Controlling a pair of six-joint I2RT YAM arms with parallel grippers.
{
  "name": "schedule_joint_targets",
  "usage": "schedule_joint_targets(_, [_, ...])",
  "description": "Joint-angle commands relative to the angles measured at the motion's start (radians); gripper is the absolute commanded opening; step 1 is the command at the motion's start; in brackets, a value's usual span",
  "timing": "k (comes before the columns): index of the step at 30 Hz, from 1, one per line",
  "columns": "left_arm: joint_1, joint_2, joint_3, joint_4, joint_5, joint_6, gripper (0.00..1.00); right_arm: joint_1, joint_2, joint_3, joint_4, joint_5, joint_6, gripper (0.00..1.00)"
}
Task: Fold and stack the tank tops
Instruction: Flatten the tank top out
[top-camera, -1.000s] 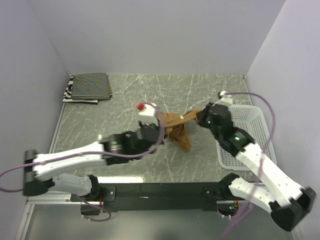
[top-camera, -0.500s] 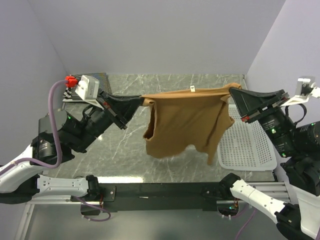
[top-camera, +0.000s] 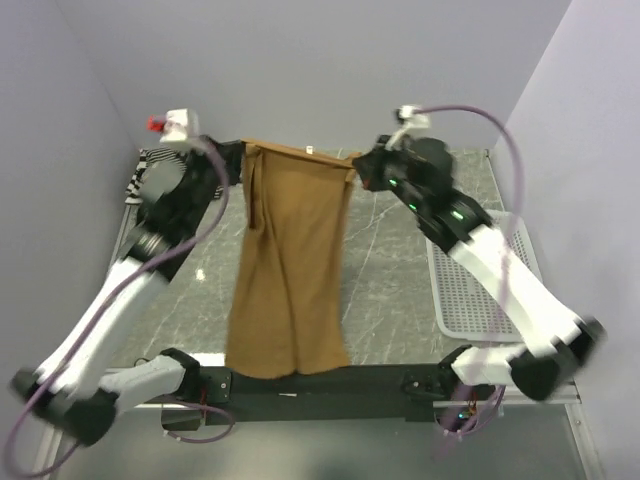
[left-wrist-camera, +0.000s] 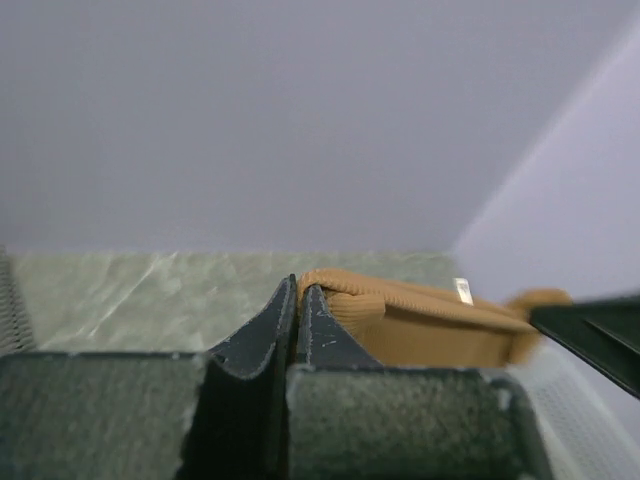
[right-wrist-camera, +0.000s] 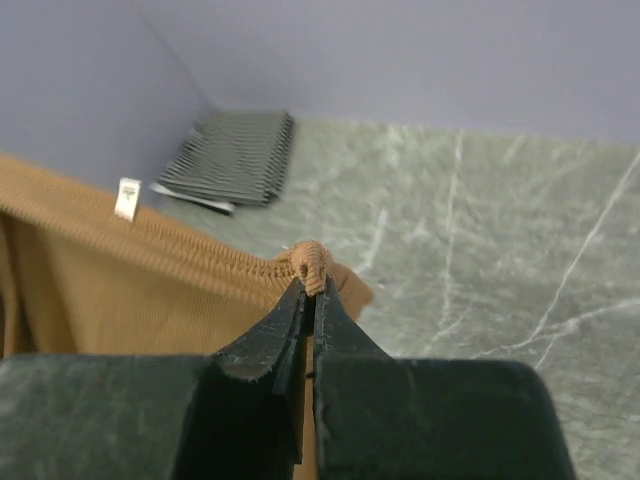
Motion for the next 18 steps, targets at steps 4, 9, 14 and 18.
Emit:
schedule_joint_targets(4, [0.395, 0.411, -0.106, 0.330, 0.439, -0.250, 0.01, -0.142, 0.446, 0.185, 0.151, -0.071, 0.004, 0.00])
schedule_joint_targets(9, [0.510, 0.838, 0.187, 0.205, 0.386, -0.248, 0.02, -0.185, 0.984, 0.778, -0.074, -0.132, 0.041, 0.45])
schedule_joint_targets(14, [0.581, 0.911, 0.281, 0.111, 0.337, -0.319, 0.67, -0.190, 1.111, 0.948, -0.229, -0.048, 0.035, 0.72])
schedule_joint_targets(18, [0.580, 0.768, 0.136, 0.083, 0.252, -0.409, 0.80, -0.188, 0.839, 0.516, -0.134, 0.021, 0.120, 0.73])
